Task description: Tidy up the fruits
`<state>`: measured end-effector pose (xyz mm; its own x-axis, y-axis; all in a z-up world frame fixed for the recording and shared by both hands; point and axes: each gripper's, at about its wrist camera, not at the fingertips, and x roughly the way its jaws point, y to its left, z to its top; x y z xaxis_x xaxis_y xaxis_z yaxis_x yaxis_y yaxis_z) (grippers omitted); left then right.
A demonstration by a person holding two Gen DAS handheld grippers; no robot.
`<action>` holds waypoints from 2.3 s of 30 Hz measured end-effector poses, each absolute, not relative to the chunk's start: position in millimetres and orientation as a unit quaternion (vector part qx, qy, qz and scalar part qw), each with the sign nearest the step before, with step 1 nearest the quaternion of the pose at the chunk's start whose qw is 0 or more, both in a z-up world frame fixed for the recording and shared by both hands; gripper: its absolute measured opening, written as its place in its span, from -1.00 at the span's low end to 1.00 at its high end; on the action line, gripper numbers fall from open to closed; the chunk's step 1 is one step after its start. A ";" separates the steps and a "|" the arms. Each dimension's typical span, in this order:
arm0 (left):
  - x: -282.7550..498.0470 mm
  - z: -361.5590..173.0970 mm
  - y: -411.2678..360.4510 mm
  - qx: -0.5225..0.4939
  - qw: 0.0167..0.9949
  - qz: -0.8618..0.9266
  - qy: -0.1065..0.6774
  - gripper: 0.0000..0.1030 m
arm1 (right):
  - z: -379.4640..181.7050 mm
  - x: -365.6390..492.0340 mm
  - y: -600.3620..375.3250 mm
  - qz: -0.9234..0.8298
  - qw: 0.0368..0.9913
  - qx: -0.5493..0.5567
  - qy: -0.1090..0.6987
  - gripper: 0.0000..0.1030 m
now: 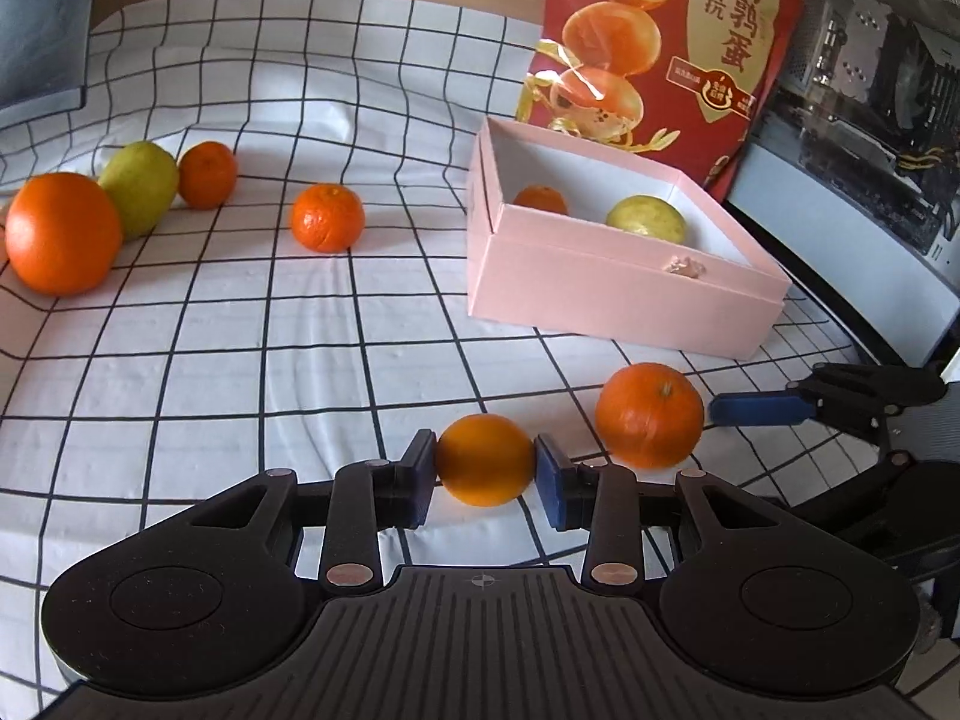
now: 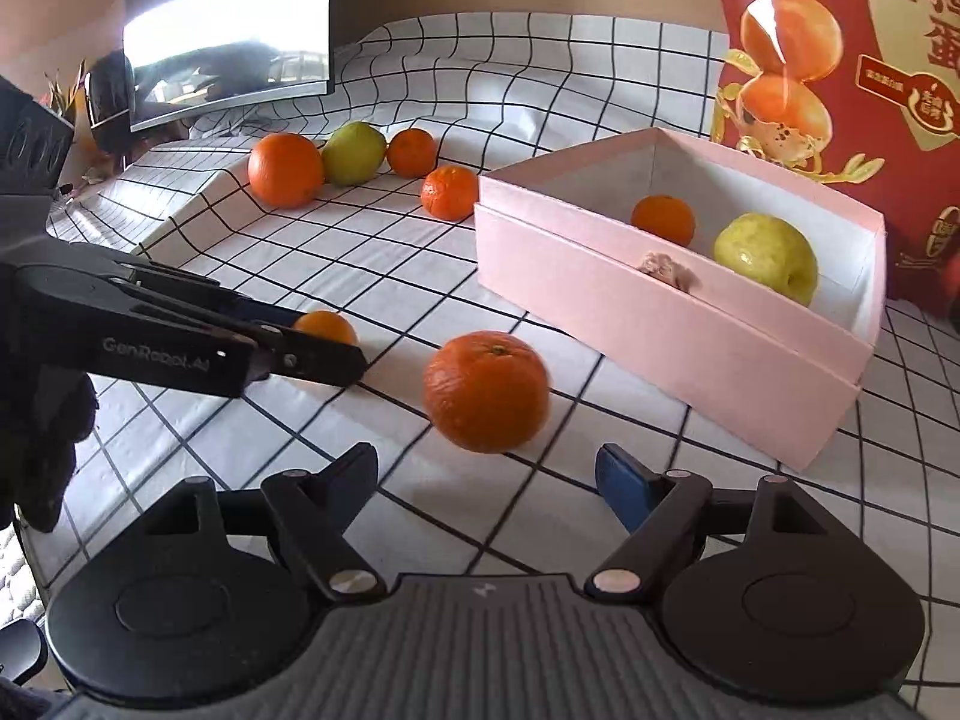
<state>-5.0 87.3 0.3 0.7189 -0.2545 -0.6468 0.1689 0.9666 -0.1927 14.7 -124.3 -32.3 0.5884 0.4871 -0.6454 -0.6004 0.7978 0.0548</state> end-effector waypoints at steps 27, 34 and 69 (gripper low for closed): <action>-22.2 -3.3 78.5 -0.042 0.935 -0.099 0.337 -0.22 | -32.9 18.2 -113.9 0.302 0.891 -0.099 0.324 0.47; -18.5 -1.4 75.5 -0.032 0.932 -0.097 0.347 -0.22 | -26.3 25.1 -109.2 0.320 0.886 -0.081 0.326 -0.09; 160.6 61.5 13.1 -0.100 0.890 -0.159 0.416 -0.23 | 100.3 179.7 -178.5 0.159 0.926 0.026 0.341 -0.09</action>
